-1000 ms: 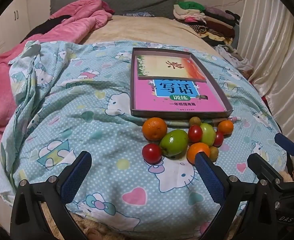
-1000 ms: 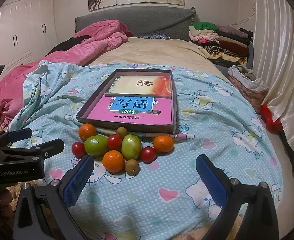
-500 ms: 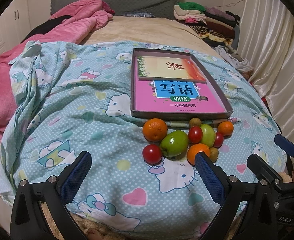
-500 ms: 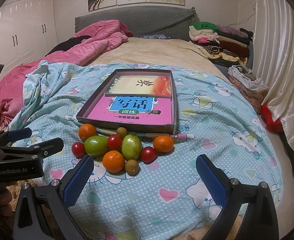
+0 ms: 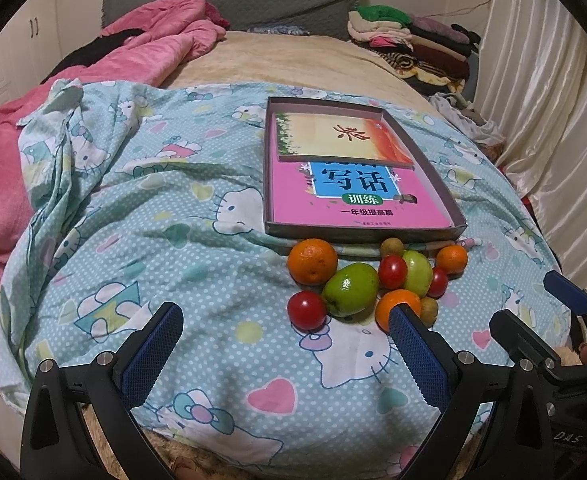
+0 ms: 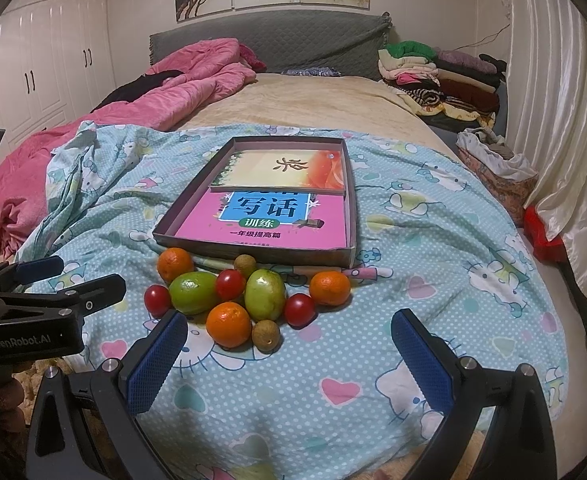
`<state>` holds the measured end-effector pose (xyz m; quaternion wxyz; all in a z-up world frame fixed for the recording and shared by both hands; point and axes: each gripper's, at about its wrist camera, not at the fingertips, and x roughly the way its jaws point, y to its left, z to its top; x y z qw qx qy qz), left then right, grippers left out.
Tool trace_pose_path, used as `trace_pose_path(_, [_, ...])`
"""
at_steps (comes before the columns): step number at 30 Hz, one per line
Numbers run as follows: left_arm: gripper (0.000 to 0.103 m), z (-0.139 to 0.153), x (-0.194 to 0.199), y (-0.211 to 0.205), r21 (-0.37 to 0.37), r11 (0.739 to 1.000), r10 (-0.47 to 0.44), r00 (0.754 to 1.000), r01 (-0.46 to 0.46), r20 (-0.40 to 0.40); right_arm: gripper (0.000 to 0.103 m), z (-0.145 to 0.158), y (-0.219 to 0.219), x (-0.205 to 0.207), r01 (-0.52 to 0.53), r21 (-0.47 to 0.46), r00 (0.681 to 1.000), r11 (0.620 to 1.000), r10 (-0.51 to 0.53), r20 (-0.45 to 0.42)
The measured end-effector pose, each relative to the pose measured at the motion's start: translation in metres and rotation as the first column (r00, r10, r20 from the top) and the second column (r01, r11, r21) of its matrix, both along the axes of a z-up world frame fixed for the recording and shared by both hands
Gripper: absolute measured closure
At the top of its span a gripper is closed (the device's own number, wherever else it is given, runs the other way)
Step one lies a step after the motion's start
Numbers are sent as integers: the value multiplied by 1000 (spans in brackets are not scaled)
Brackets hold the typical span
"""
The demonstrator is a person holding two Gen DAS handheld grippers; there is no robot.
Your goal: Organize fruits
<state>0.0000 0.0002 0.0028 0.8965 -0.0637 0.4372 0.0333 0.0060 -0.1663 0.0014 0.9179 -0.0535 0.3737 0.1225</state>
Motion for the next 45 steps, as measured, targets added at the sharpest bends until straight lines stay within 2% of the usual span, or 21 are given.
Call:
trace_pose_path(11, [1, -13, 8, 8, 5, 1000, -11, 999, 11, -53, 0, -9, 7, 9, -9, 2, 1000, 1000, 10, -27])
trace_pose_path(17, [1, -23, 14, 12, -2, 1000, -25, 988, 25, -151, 0, -18, 12, 15, -25, 0, 998, 1000, 25, -64])
trace_pose_path(23, [1, -31, 20, 10, 9, 999, -51, 990, 53, -132, 0, -30, 14, 24, -16, -9, 993, 1000, 14, -118])
trace_pose_path(25, [1, -34, 22, 12, -26, 998, -61, 988, 57, -143, 0, -33, 16, 26, -21, -9, 992, 1000, 20, -124])
trace_pose_path(27, [2, -37, 23, 12, -64, 996, -71, 987, 62, -145, 0, -35, 19, 28, -39, -2, 991, 999, 38, -131])
trace_pose_path(32, [5, -41, 31, 16, -58, 996, -82, 986, 74, -147, 0, -44, 31, 33, -107, 37, 981, 994, 112, -161])
trace_pose_path(33, [9, -41, 32, 17, -59, 995, -83, 985, 75, -148, 2, -47, 33, 35, -124, 49, 976, 991, 131, -172])
trace_pose_path(34, [15, -42, 34, 18, -61, 995, -87, 985, 79, -149, 8, -49, 35, 36, -131, 52, 974, 990, 138, -181])
trace_pose_path(36, [21, -45, 36, 19, -77, 994, -94, 983, 83, -157, 18, -54, 39, 39, -150, 66, 967, 986, 160, -199])
trace_pose_path(41, [28, -51, 41, 17, -104, 989, -125, 977, 108, -171, 34, -63, 48, 42, -189, 80, 954, 979, 202, -221])
trace_pose_path(43, [38, -53, 42, 14, -117, 984, -151, 973, 132, -173, 41, -66, 52, 44, -209, 79, 948, 975, 221, -227])
trace_pose_path(45, [39, -55, 44, 11, -119, 982, -169, 969, 150, -179, 45, -67, 55, 44, -224, 73, 945, 972, 235, -227])
